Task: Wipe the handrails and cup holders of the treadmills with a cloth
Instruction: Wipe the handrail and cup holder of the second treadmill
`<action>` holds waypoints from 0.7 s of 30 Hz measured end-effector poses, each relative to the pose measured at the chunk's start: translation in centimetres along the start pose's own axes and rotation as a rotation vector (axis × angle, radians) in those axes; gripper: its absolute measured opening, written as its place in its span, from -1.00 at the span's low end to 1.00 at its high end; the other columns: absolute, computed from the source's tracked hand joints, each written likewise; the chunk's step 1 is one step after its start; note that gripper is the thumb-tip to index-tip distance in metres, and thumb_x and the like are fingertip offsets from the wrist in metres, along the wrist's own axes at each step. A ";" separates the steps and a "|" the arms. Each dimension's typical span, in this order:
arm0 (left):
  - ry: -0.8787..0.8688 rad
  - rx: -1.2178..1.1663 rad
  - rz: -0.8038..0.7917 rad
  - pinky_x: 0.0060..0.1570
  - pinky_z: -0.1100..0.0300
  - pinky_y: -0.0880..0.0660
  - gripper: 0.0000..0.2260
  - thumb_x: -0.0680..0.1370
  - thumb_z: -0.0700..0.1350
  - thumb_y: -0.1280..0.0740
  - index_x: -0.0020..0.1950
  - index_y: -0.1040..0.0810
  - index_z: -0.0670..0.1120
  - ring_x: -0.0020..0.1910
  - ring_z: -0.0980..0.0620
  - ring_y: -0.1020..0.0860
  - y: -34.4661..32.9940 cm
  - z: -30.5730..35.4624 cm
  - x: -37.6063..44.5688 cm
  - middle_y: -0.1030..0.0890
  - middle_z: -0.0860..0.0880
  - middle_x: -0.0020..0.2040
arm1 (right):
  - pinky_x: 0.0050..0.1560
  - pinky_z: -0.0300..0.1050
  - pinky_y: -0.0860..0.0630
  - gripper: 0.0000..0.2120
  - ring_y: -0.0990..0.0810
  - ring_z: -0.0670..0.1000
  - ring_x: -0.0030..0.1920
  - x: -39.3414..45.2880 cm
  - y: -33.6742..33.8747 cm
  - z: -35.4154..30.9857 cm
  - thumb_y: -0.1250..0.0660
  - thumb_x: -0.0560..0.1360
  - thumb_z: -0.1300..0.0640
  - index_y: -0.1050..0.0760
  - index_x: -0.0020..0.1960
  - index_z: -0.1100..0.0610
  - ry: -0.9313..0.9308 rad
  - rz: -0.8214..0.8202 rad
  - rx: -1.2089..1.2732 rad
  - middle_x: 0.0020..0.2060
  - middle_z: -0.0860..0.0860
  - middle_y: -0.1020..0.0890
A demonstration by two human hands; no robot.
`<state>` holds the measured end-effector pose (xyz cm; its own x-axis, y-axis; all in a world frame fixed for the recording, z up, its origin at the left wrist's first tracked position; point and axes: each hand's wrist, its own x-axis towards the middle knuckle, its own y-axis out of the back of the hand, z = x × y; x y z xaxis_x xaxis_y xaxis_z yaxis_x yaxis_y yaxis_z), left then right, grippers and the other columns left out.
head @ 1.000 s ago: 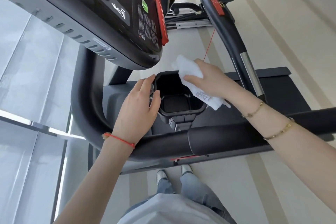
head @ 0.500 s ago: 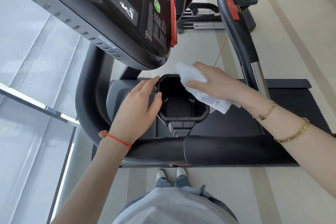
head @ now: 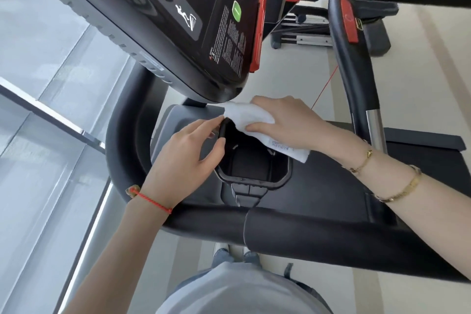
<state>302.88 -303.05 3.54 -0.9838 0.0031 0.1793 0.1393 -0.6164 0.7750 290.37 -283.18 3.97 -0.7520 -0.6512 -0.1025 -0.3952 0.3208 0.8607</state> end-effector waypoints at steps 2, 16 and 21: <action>0.011 -0.004 -0.011 0.00 0.22 -0.51 -0.62 0.60 -0.05 -0.27 0.42 -0.47 -0.03 -0.06 0.29 -0.53 0.1 0.2 0.0 -0.60 0.05 0.11 | -0.21 -0.06 -0.43 -0.72 -0.53 0.00 -0.20 -1.0 0.1 1.0 -0.30 0.50 -0.21 -0.43 0.01 -0.01 -0.059 0.012 0.063 -0.26 -0.07 -0.56; 0.023 0.023 -0.021 0.12 0.08 -0.52 -0.62 0.62 -0.01 -0.24 0.43 -0.44 -0.03 0.10 0.13 -0.55 0.0 0.1 -0.2 -0.58 0.07 0.14 | -0.29 -0.13 -0.35 -0.69 -0.51 0.03 -0.22 -0.2 -0.1 -0.1 -0.27 0.50 -0.24 -0.42 0.06 -0.02 -0.004 0.034 -0.047 -0.29 -0.10 -0.51; 0.009 0.031 -0.020 0.11 0.04 -0.52 -0.60 0.62 -0.02 -0.22 0.45 -0.42 -0.04 0.11 0.11 -0.55 0.0 0.2 -0.3 -0.57 0.07 0.16 | -0.27 -0.11 -0.39 -0.73 -0.51 -0.06 -0.25 -2.0 0.7 1.3 -0.31 0.51 -0.17 -0.43 -0.03 0.04 -0.095 0.016 0.087 -0.29 -0.06 -0.55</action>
<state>303.15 -302.90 3.56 -0.9874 0.0079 0.1579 0.1227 -0.5913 0.7971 290.92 -280.72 4.08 -0.8035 -0.5786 -0.1398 -0.4243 0.3919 0.8163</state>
